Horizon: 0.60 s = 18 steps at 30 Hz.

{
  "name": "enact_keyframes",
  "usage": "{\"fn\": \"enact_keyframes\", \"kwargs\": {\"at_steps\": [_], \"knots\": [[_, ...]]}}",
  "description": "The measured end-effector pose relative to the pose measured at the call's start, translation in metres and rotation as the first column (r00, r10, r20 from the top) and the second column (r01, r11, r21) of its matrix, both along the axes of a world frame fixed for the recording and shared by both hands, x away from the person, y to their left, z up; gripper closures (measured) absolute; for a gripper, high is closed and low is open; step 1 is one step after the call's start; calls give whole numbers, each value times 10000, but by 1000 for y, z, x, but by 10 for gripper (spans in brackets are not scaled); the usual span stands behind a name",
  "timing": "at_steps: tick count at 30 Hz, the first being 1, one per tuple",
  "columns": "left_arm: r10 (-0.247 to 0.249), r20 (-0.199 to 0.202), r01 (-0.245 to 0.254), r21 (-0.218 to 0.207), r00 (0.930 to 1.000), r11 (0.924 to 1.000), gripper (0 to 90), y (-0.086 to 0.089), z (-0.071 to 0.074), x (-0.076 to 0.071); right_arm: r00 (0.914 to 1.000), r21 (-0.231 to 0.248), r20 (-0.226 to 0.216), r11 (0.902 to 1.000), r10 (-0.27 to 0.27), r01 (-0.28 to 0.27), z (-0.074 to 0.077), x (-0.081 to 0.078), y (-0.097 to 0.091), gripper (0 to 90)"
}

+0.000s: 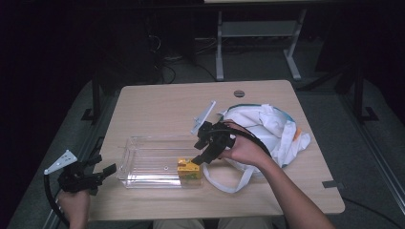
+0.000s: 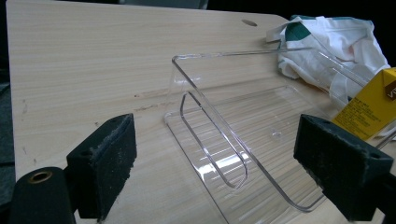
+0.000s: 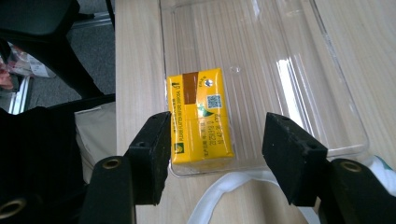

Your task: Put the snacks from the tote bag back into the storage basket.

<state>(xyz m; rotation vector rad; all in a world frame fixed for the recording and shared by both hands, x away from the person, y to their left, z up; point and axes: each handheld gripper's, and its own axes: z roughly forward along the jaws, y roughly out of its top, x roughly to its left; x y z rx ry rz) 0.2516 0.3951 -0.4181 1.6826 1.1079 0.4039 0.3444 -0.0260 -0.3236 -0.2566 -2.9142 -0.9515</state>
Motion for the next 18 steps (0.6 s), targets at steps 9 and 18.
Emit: {"fn": "enact_keyframes", "kwargs": {"at_steps": [9, 18], "knots": [[56, 2, -56, -72, 10000, 10000, 128, 0, 0, 0, 9996, 80, 127, 9997, -246, 245, 7, 2, -9, 415], [53, -7, -53, -60, 10000, 10000, 128, -1, 0, 0, 9983, 117, 201, 9985, -545, 543, 11, 4, -19, 414]]}}
